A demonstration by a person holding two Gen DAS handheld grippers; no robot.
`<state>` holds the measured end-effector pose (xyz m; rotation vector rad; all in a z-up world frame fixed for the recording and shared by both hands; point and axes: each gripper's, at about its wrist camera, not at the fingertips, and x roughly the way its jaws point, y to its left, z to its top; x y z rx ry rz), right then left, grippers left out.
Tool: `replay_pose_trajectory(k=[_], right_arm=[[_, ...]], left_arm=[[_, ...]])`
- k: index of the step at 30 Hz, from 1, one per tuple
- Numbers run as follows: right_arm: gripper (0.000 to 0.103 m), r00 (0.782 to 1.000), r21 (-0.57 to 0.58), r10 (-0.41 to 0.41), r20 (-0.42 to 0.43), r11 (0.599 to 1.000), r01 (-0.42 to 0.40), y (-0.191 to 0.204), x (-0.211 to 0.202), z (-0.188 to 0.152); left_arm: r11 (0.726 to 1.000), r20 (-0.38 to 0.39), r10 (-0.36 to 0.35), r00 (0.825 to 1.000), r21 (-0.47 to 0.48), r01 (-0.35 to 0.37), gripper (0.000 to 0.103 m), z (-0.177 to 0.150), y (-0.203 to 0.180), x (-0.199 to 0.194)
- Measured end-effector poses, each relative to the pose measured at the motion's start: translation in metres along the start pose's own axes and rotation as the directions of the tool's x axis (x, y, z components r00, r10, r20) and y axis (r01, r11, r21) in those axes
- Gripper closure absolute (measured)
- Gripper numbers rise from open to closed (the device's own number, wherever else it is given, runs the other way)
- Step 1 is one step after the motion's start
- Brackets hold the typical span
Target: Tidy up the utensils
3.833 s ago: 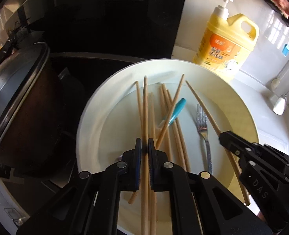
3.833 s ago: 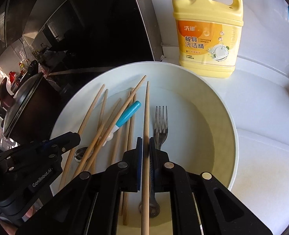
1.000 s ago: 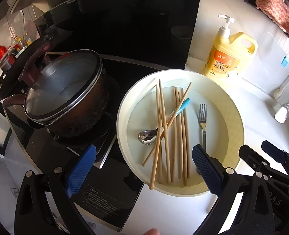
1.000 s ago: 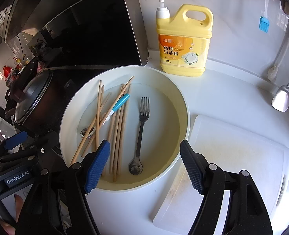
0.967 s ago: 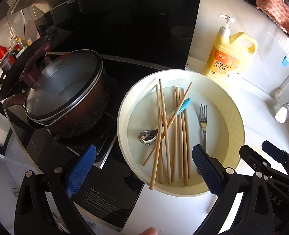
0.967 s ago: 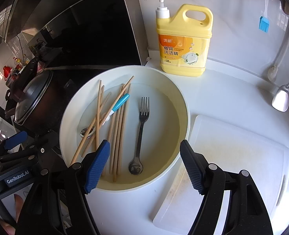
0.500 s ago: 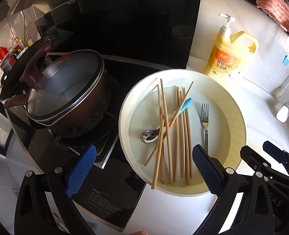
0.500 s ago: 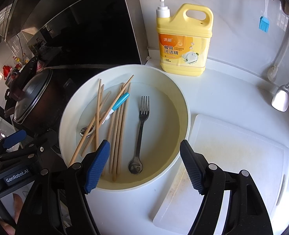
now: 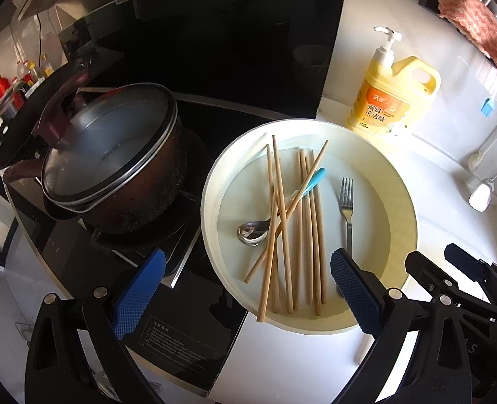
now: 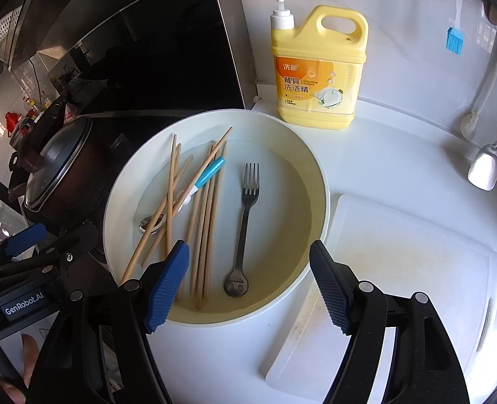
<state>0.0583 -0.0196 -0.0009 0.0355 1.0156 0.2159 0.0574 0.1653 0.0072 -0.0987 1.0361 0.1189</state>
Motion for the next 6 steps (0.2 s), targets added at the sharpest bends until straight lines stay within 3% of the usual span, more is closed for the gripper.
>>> replay_pose_trajectory(k=[6], right_arm=[[0.032,1.0,0.001,0.0,-0.003,1.0,0.0,0.0024,0.0001,-0.0017]], left_arm=[[1.0,-0.004,0.01,1.0,-0.01,-0.01,0.006,-0.002,0.0014,0.0006]])
